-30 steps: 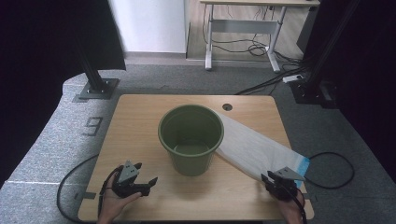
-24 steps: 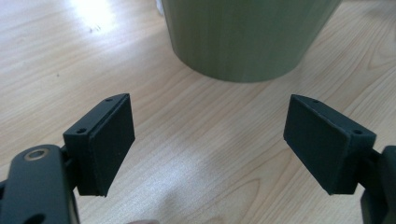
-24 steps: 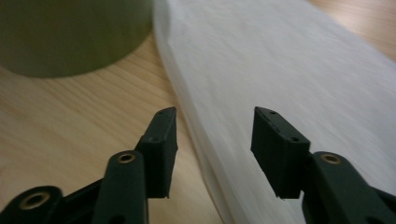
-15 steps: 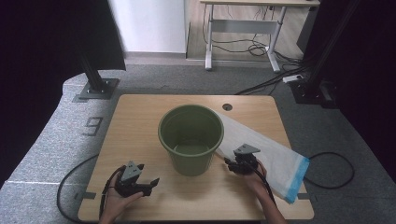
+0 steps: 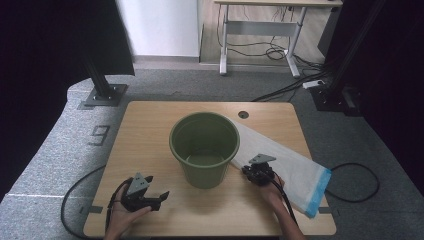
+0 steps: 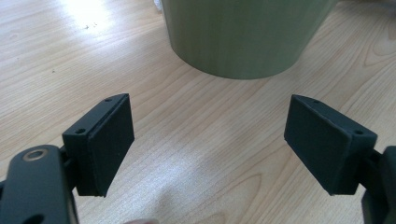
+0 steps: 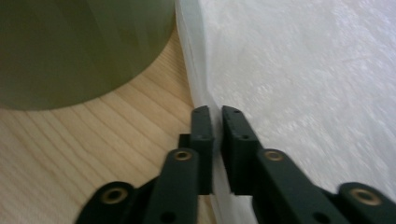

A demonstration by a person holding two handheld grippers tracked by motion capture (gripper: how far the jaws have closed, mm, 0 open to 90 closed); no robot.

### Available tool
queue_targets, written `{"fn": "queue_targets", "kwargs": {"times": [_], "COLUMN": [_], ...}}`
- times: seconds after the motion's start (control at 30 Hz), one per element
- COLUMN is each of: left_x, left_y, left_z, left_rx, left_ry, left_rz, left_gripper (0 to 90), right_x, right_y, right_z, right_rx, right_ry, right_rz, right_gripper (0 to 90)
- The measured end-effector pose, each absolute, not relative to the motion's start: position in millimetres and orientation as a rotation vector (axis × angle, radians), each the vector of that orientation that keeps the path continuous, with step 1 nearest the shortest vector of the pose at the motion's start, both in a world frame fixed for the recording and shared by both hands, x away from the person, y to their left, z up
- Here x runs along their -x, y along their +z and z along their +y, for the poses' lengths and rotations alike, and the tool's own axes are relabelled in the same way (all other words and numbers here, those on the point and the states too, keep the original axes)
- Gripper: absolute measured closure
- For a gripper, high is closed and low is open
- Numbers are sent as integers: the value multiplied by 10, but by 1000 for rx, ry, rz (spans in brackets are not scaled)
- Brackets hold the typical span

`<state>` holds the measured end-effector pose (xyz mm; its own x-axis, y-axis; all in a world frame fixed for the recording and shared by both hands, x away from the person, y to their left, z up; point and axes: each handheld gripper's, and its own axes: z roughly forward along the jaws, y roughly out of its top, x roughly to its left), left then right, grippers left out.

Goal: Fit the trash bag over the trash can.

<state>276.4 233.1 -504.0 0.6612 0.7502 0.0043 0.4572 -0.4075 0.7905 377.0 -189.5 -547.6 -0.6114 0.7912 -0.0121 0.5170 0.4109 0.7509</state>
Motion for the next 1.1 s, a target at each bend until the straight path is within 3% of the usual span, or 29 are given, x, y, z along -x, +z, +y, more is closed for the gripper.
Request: {"fn": "queue_targets", "kwargs": {"times": [0.13,0.53,0.77,0.83,0.87,0.9,1.0,1.1], "left_x": [-2770,-2852,-2947,-2967,-2972,-2972,-2957,-2941], "left_y": [-5035,-5057,-5026,-5023,-5027,-5027,-5018,-5015], "left_z": [2337,2281,2295,2302,2305,2305,2310,2314], "left_rx": [-2069,-2098,-2085,-2086,-2086,-2086,-2077,-2071], "left_ry": [464,453,453,452,456,456,470,474], "left_rz": [940,937,927,925,926,926,926,931], "left_gripper": [156,156,157,157,157,158,160,160], "right_x": [-3699,-3119,-2981,-2964,-2981,-2981,-3141,-3248], "right_y": [-5465,-5436,-5425,-5422,-5395,-5395,-5279,-5246], "right_z": [-1971,-2359,-2458,-2448,-2411,-2411,-2295,-2234], "right_rx": [-1147,-1225,-1255,-1237,-1215,-1215,-1166,-1151], "right_ry": [1045,1080,1078,1079,1092,1092,1122,1136], "right_rz": [2302,2271,2259,2272,2266,2266,2222,2226], "right_gripper": [883,884,883,807,653,653,464,425]}}
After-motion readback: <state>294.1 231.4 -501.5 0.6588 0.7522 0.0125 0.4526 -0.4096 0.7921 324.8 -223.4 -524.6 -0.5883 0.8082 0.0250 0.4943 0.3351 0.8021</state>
